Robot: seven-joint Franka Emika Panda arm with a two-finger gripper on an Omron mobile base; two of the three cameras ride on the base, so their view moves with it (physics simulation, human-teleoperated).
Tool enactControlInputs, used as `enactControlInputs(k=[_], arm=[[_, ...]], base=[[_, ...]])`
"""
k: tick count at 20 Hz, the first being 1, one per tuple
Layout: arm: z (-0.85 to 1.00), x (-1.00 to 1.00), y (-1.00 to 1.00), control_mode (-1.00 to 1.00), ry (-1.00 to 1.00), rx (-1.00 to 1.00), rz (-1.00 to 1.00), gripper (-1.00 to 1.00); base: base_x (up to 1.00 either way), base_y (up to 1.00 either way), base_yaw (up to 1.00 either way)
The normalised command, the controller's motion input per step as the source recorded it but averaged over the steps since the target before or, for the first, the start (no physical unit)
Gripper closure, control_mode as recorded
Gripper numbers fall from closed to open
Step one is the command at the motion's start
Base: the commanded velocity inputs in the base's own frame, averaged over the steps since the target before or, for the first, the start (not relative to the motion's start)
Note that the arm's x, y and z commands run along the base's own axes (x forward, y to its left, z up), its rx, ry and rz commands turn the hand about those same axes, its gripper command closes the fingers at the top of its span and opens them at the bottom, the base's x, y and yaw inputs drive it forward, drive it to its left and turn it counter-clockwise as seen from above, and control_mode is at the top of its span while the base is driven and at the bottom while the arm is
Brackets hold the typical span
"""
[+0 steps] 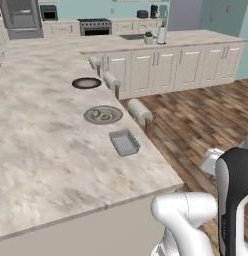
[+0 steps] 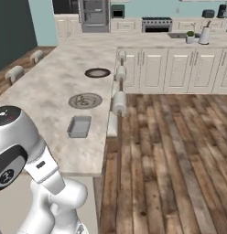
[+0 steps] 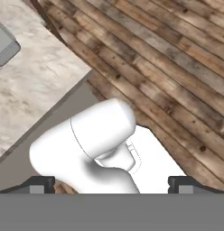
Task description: Place two dumplings into each of the tupperware containers and then place the containers in the fridge.
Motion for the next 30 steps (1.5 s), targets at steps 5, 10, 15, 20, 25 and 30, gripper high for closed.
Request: enactControlInputs(k=[5,10,15,20,25,30], arm=[[0.0,0.0,0.0,1.0,0.0,0.0,0.0,-1.0],[0.0,0.0,0.0,1.0,0.0,0.0,0.0,-1.0],[0.0,0.0,0.0,1.0,0.0,0.0,0.0,-1.0],[0.0,0.0,0.0,1.0,0.0,0.0,0.0,-1.0],[0.0,0.0,0.0,1.0,0.0,0.0,0.0,-1.0],[0.0,0.0,0.0,1.0,0.0,0.0,0.0,-1.0]], base=[[0.0,-1.0,0.13],[0.0,-0.96,0.16],[0.06,-0.74,0.25],[0.15,-0.64,0.33],[0.23,-0.65,0.36],[0.4,-0.49,0.4]])
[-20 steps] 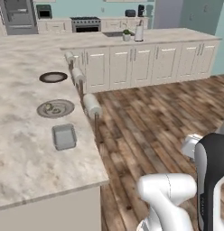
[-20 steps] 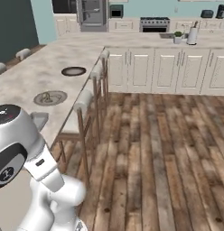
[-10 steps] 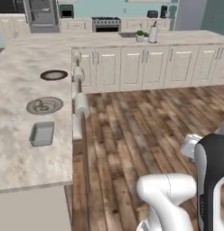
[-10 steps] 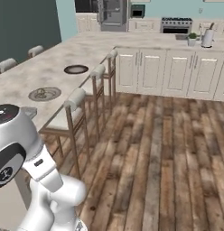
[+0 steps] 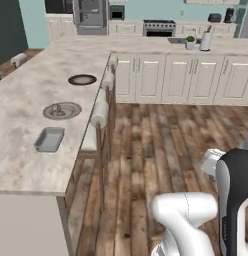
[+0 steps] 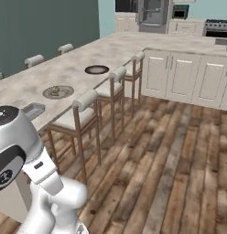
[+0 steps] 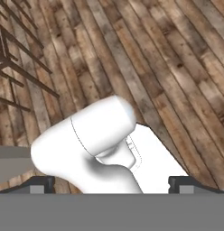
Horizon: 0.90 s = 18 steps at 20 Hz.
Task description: Place two dumplings into each of the tupperware containers and then place the containers in the fridge.
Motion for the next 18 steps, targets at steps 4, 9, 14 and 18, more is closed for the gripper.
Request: enactControlInputs(k=[4,9,14,18], arm=[[0.0,0.0,0.0,1.0,0.0,0.0,0.0,-1.0],[0.0,0.0,0.0,1.0,0.0,0.0,0.0,-1.0],[0.0,0.0,0.0,1.0,0.0,0.0,0.0,-1.0],[0.0,0.0,0.0,1.0,0.0,0.0,0.0,-1.0]], base=[[0.67,-0.06,0.34],[0.55,-0.09,0.34],[0.26,-0.07,0.44],[0.26,-0.13,0.46]])
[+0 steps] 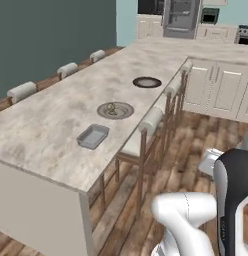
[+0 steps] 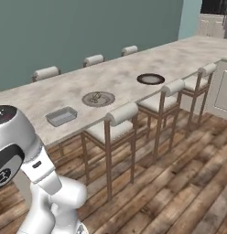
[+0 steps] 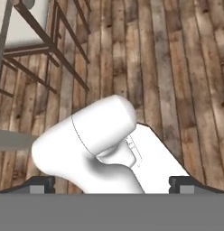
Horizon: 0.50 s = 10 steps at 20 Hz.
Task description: Place two dumplings into each of the tupperware containers and then place the containers in the fridge.
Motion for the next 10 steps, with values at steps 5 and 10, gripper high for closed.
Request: enactControlInputs(k=[5,10], arm=[[0.0,0.0,0.0,1.0,0.0,0.0,0.0,-1.0],[0.0,0.0,0.0,1.0,0.0,0.0,0.0,-1.0]], base=[[0.18,-0.43,0.42],[0.07,-0.71,0.37]])
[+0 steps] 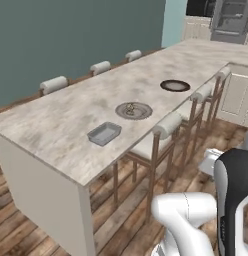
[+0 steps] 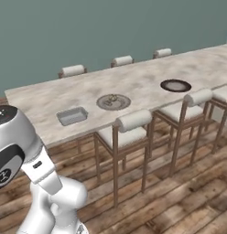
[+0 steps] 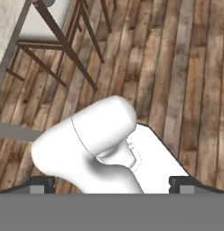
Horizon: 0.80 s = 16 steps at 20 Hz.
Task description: Place two dumplings into each of the tupperware containers and then place the containers in the fridge.
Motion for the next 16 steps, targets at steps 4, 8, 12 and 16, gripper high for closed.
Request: enactControlInputs(k=[4,8,12,16], arm=[[0.0,0.0,0.0,1.0,0.0,0.0,0.0,-1.0],[0.0,0.0,0.0,1.0,0.0,0.0,0.0,-1.0],[0.0,0.0,0.0,1.0,0.0,0.0,0.0,-1.0],[0.0,0.0,0.0,1.0,0.0,0.0,0.0,-1.0]], base=[[0.17,-0.6,0.38],[0.35,-0.46,0.42],[0.26,-0.47,0.42],[0.29,-0.59,0.38]])
